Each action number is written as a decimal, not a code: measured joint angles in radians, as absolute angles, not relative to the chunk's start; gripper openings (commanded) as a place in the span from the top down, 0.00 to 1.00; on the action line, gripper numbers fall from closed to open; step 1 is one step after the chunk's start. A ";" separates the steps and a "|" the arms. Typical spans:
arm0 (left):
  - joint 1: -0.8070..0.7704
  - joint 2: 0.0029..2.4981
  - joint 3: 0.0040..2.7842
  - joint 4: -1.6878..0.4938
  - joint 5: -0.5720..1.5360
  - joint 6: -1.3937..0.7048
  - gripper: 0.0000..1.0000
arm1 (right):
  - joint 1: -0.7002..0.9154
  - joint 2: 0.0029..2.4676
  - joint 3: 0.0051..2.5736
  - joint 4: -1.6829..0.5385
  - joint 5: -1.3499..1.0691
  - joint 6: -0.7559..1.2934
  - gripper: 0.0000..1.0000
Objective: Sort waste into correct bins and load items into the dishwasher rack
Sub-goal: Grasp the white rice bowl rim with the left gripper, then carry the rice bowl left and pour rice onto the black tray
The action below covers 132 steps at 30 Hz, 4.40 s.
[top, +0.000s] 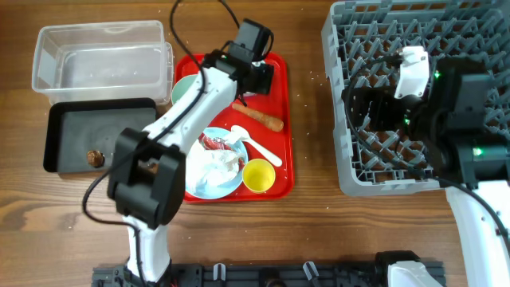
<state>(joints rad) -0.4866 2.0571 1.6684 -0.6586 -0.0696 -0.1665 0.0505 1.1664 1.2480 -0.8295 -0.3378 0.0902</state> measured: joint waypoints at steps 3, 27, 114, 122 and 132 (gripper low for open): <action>-0.496 2.080 1.667 -0.609 -0.073 -0.167 0.48 | 0.051 1.211 1.248 -0.831 -0.335 0.090 0.04; -0.536 2.224 1.670 -0.503 -0.107 -0.182 0.96 | 0.051 1.319 1.248 -0.830 -0.286 0.093 0.05; 0.788 1.871 1.166 -0.904 1.467 0.171 0.96 | 0.051 1.320 1.248 -0.871 -0.268 0.093 0.04; 0.857 1.873 1.166 -0.904 1.540 0.019 0.96 | 0.051 1.320 1.248 -0.876 -0.268 0.093 0.04; 0.899 1.873 1.165 -0.905 1.544 -0.088 0.96 | 0.051 1.320 1.248 -0.875 -0.268 0.093 0.04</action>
<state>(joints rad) 0.8986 1.8729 1.1652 -0.9047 1.5436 -0.0879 0.0505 1.3197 1.2480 -0.8753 -0.2676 0.0933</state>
